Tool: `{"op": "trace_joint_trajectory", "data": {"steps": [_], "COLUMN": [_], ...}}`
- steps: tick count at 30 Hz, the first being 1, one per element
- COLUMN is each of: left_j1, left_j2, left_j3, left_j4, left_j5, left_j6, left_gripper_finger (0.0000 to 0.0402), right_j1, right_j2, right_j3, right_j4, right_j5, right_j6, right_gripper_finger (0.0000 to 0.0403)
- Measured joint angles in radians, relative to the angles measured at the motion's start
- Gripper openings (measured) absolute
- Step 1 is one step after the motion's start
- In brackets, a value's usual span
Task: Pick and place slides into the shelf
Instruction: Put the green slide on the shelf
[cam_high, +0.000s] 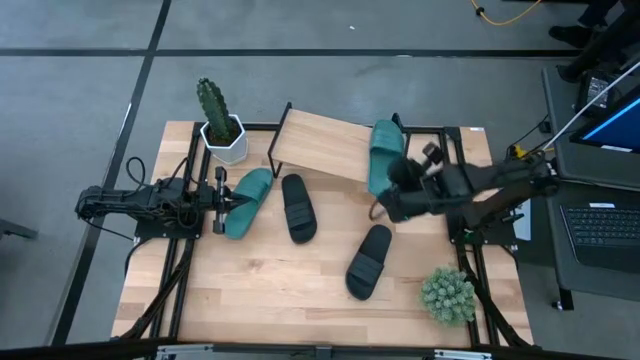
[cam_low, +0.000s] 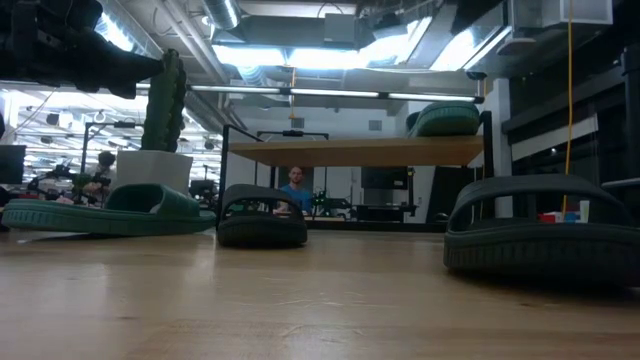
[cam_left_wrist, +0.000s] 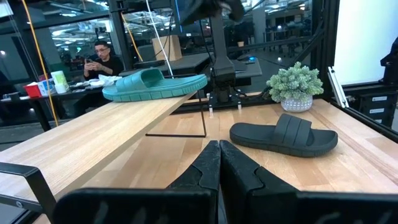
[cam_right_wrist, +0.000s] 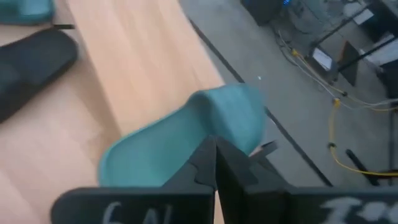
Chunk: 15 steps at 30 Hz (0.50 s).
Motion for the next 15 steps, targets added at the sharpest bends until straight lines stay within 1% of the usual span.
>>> {"op": "trace_joint_trajectory", "data": {"steps": [3, 7, 13, 15], "left_j1": [0.000, 0.000, 0.000, 0.000], "left_j2": [0.000, 0.000, 0.001, 0.018], "left_j3": [0.000, 0.000, 0.000, 0.000], "left_j4": [0.003, 0.032, 0.070, 0.072], "left_j5": [0.000, 0.000, 0.000, -0.003], "left_j6": [-0.001, -0.025, -0.046, -0.047], "left_gripper_finger": [0.0000, 0.0000, 0.0000, 0.0000], "right_j1": [0.047, 0.101, 0.157, 0.173], "right_j2": [-0.058, -0.130, -0.225, -0.249], "right_j3": [-0.120, -0.245, -0.358, -0.393], "right_j4": [0.078, 0.187, 0.297, 0.339], "right_j5": [0.005, 0.022, 0.101, 0.126], "right_j6": [0.036, 0.039, 0.030, 0.018], "right_gripper_finger": [0.0003, 0.0004, 0.0002, 0.0003]}}
